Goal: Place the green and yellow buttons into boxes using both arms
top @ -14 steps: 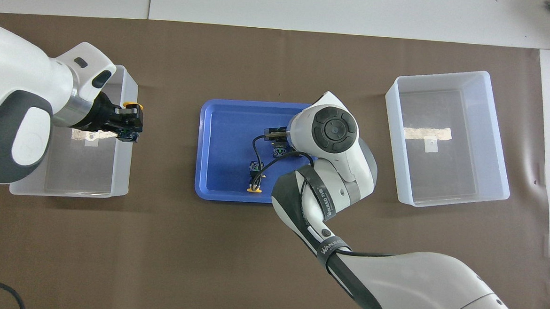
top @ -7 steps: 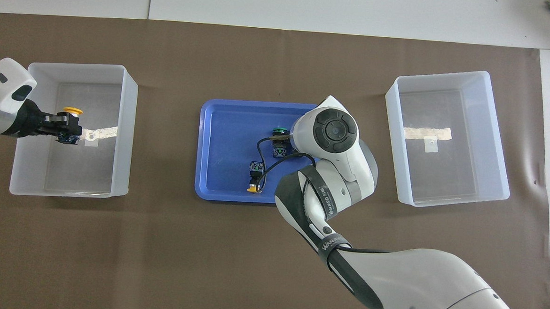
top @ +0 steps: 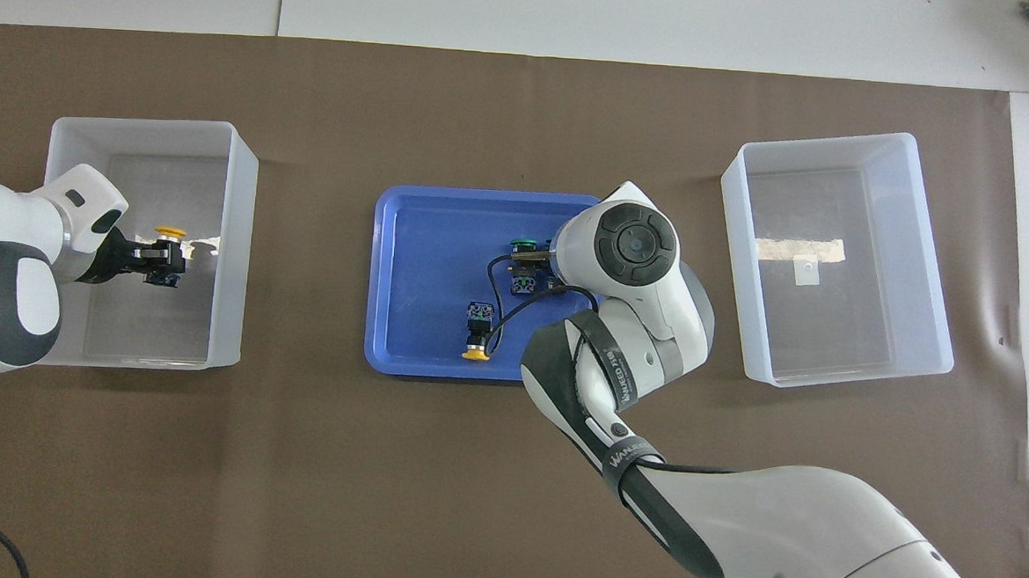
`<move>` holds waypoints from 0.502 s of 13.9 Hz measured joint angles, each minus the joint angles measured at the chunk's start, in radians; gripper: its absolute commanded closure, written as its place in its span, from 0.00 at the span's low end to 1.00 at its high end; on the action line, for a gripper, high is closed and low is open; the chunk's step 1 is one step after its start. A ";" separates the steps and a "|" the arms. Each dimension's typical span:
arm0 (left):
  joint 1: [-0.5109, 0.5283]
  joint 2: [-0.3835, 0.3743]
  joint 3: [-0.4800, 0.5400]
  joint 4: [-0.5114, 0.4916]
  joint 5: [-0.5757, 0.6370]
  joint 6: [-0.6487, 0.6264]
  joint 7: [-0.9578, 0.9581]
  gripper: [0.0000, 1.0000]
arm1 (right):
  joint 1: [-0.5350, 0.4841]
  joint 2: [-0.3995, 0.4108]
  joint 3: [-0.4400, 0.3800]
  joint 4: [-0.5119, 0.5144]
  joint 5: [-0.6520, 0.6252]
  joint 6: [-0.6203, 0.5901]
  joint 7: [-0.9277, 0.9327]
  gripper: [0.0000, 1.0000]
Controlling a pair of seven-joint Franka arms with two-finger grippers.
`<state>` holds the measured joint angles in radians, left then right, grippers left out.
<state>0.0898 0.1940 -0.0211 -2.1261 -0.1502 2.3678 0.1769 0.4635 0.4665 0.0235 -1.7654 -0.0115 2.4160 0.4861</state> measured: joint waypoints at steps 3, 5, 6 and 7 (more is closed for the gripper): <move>0.000 0.009 0.000 0.003 0.000 0.002 0.014 0.00 | -0.005 -0.001 -0.001 -0.011 0.000 0.003 0.005 0.64; 0.000 0.006 0.000 0.009 0.000 0.000 0.015 0.00 | -0.006 -0.001 -0.001 -0.028 0.000 0.031 0.008 1.00; 0.000 0.002 0.000 0.017 0.000 -0.009 0.016 0.00 | -0.006 -0.001 -0.001 -0.035 0.000 0.041 0.009 1.00; 0.000 -0.003 0.000 0.033 0.000 -0.034 0.016 0.00 | -0.006 -0.002 -0.001 -0.037 0.000 0.043 0.010 1.00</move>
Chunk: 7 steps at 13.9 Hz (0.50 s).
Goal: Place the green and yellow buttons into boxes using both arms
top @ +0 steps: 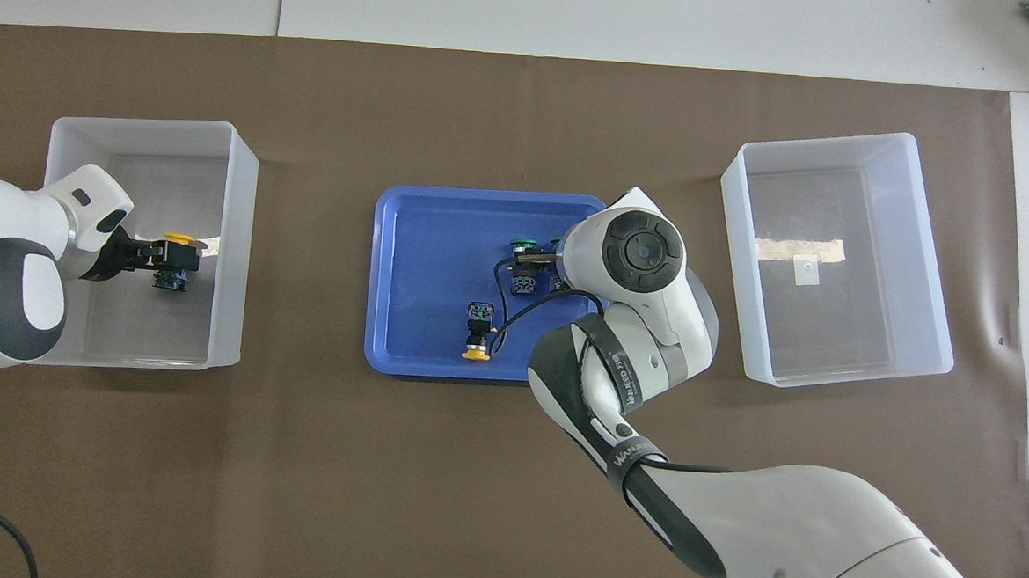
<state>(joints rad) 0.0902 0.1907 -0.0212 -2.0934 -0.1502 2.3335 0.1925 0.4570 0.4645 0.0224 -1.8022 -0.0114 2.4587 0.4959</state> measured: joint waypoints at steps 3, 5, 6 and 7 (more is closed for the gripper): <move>0.000 -0.029 0.000 0.091 0.002 -0.147 0.002 0.00 | -0.005 -0.017 -0.001 0.001 0.000 0.000 0.001 1.00; 0.000 -0.059 0.000 0.152 0.005 -0.252 0.002 0.00 | -0.032 -0.052 -0.003 0.007 0.000 -0.028 0.001 1.00; 0.000 -0.070 0.000 0.184 0.005 -0.308 0.002 0.00 | -0.054 -0.075 -0.005 0.016 -0.002 -0.064 0.001 1.00; -0.001 -0.077 -0.002 0.218 0.005 -0.359 0.002 0.00 | -0.077 -0.099 -0.009 0.029 -0.016 -0.108 0.001 1.00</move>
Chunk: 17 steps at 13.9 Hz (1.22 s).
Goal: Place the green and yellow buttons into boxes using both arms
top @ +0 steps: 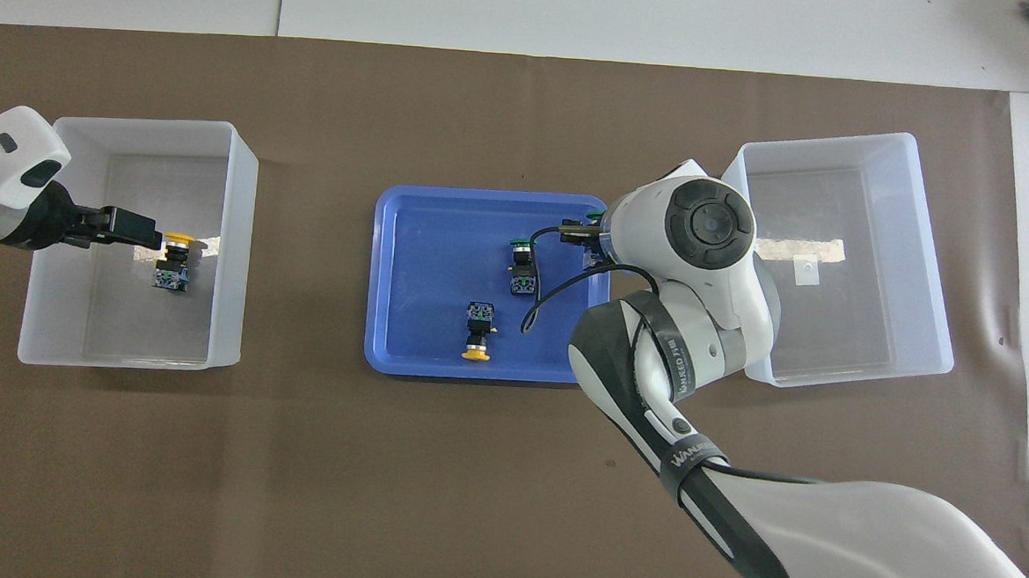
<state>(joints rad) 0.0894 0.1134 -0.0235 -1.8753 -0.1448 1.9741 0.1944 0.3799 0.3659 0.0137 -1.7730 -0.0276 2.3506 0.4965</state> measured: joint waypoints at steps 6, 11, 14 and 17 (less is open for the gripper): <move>-0.148 -0.023 -0.027 0.066 0.000 -0.073 -0.226 0.00 | -0.195 -0.054 -0.012 0.036 -0.082 -0.070 -0.260 1.00; -0.386 -0.011 -0.035 0.019 0.001 0.096 -0.495 0.00 | -0.266 -0.028 -0.014 0.037 -0.094 -0.042 -0.384 1.00; -0.510 -0.002 -0.036 -0.044 0.001 0.198 -0.600 0.00 | -0.305 -0.014 -0.014 0.036 -0.095 -0.015 -0.435 1.00; -0.608 0.038 -0.035 -0.061 0.011 0.261 -0.689 0.00 | -0.359 0.021 -0.014 0.035 -0.095 0.034 -0.501 1.00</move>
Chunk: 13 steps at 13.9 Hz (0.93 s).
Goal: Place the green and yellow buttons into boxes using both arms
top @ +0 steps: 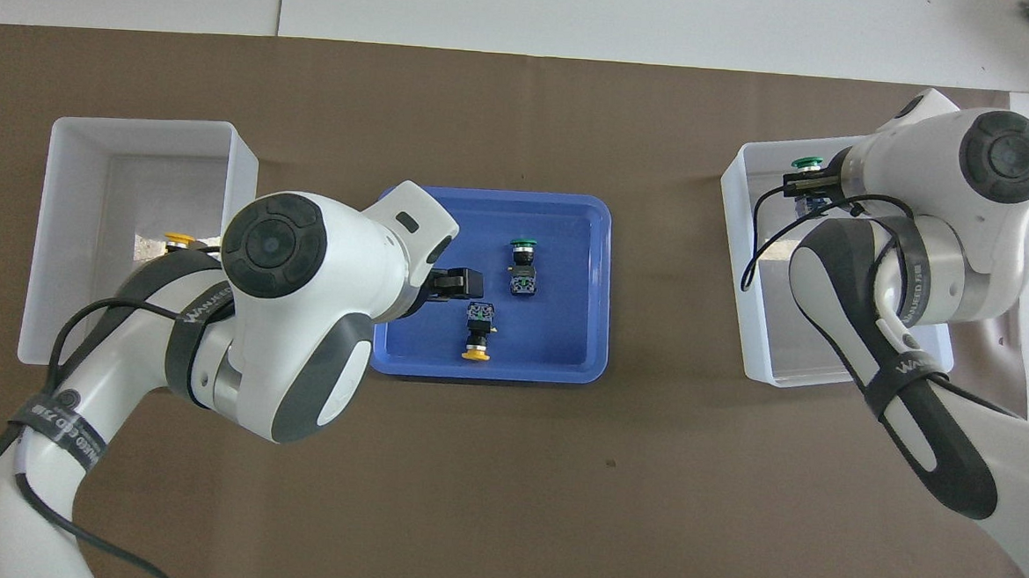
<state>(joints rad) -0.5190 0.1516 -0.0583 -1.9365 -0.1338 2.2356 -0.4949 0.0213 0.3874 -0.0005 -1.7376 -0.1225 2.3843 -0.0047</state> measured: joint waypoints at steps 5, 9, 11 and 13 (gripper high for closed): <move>-0.096 0.167 0.000 0.017 0.117 0.111 -0.136 0.00 | -0.045 0.075 0.000 0.000 0.000 0.096 -0.026 1.00; -0.100 0.200 0.005 0.030 0.132 0.119 -0.136 0.00 | -0.058 0.110 0.000 0.000 0.000 0.130 -0.026 0.70; -0.114 0.208 0.003 0.030 0.146 0.119 -0.136 0.00 | -0.058 0.111 0.000 0.000 0.001 0.130 -0.026 0.39; -0.131 0.216 0.004 0.030 0.150 0.119 -0.136 0.00 | -0.058 0.111 0.002 0.000 0.001 0.130 -0.026 0.25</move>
<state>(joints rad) -0.6499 0.3681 -0.0547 -1.9066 0.0160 2.3547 -0.6310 -0.0365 0.4980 0.0013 -1.7373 -0.1219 2.5144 -0.0311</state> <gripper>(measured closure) 0.000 0.520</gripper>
